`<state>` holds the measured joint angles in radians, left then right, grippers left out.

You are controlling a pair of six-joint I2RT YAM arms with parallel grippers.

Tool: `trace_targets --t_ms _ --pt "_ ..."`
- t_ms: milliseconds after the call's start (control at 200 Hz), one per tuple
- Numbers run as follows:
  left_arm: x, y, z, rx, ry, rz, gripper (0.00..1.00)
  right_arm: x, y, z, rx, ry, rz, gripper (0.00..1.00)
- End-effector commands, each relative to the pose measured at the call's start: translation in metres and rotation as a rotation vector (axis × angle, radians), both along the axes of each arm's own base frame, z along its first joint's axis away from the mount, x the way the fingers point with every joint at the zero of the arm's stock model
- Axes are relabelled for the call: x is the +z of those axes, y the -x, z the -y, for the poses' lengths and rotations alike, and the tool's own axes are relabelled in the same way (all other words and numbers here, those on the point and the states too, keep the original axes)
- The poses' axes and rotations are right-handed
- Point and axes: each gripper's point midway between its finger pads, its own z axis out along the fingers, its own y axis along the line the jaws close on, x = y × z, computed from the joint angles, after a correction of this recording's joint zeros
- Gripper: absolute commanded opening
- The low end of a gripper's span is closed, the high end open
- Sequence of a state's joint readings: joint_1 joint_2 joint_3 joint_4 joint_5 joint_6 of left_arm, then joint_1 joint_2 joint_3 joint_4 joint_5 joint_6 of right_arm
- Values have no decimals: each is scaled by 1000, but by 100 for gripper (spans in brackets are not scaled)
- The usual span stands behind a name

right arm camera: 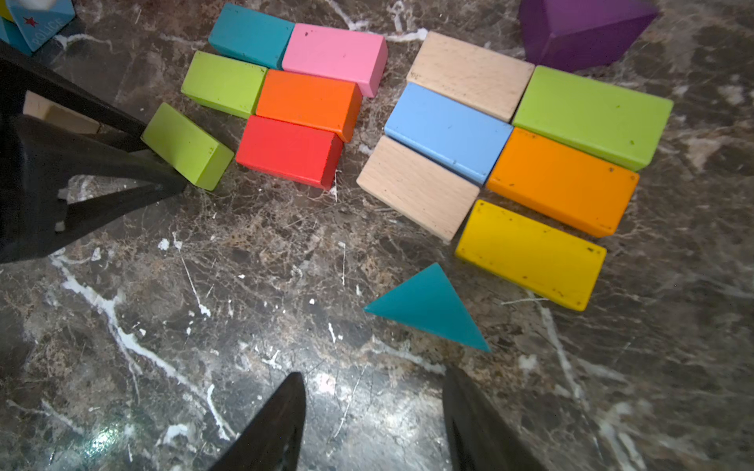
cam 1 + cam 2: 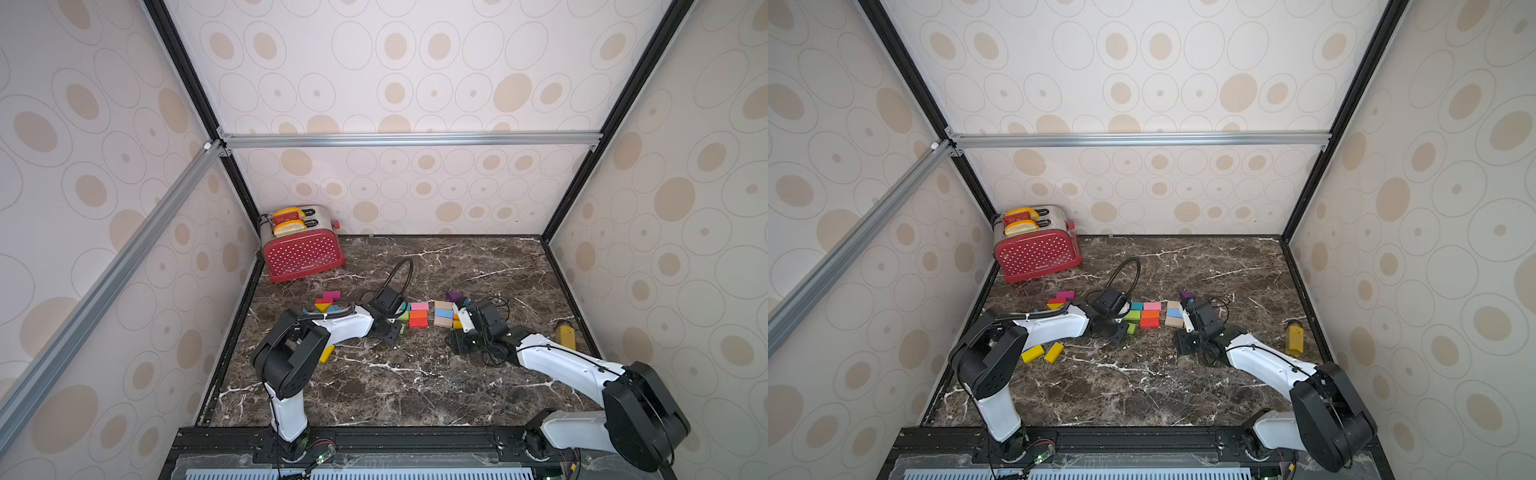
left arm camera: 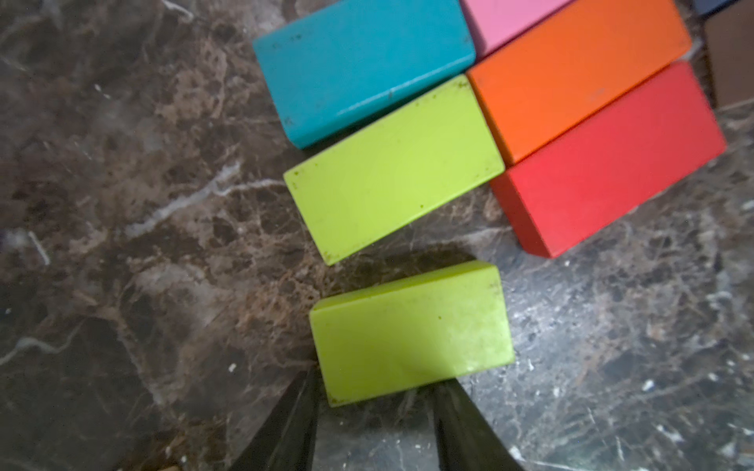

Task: Assemble a piece of candy with building blocks
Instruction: Assemble the building block at the center of the board.

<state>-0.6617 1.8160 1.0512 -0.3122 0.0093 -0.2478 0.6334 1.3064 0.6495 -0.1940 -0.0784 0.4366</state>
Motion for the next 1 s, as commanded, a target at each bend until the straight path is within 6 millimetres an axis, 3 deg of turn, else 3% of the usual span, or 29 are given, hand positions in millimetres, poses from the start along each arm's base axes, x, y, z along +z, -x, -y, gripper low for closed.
trace_targets --t_ms 0,611,997 --pt "-22 13 -13 -11 -71 -80 47 -5 2 1 -2 0 -14 58" --pt "-26 13 14 -49 48 -118 43 -10 2 0 -1 -1 -29 58" --pt "-28 12 17 -49 47 -122 43 -12 3 0 -1 -3 -35 58"
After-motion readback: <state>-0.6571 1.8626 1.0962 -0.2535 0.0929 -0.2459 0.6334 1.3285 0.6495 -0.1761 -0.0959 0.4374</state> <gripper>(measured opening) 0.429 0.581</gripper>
